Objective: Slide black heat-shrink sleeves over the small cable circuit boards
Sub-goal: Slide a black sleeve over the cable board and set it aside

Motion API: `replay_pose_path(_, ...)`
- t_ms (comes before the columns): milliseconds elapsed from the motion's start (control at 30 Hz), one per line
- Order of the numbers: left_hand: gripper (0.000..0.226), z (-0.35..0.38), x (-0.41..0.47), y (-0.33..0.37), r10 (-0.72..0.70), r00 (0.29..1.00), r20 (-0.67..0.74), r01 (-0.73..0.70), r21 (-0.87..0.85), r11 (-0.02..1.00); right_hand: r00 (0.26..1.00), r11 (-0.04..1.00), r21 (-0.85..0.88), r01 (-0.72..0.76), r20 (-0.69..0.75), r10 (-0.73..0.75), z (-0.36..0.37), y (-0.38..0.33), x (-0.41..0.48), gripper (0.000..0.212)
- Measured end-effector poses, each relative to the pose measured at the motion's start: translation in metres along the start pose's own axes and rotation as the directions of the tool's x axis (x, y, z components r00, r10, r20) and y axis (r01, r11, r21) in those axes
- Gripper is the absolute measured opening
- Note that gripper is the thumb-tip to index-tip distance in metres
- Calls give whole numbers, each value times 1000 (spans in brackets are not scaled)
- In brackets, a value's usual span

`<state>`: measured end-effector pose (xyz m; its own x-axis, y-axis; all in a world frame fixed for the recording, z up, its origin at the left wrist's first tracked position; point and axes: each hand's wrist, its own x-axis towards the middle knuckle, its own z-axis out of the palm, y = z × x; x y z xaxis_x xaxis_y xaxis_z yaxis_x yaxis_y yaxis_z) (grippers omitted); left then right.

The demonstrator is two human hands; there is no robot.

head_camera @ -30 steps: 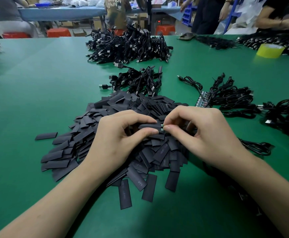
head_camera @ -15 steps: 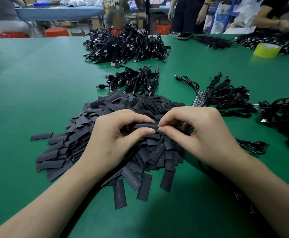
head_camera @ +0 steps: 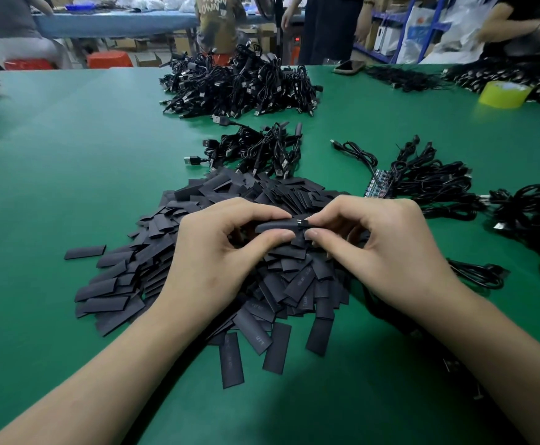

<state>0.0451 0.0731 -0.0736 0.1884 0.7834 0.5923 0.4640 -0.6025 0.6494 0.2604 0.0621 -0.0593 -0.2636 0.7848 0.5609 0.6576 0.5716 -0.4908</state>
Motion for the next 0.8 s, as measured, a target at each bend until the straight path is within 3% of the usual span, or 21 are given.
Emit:
replay_pose_path(267, 20, 0, -1, 1, 2, 1000, -2, -2, 29, 1000, 1000, 999, -49, 21, -18, -22, 1, -4, -1, 5)
replay_pose_path(500, 26, -2, -2, 2, -98, 975, -198, 105, 24, 994, 998, 999, -25, -36, -57, 35, 1, -1, 0, 5)
replay_pose_path(800, 19, 3, -4, 5, -79, 979, -189, 106, 138, 985, 997, 997, -70, -36, -72, 31, 3, -4, -1, 3)
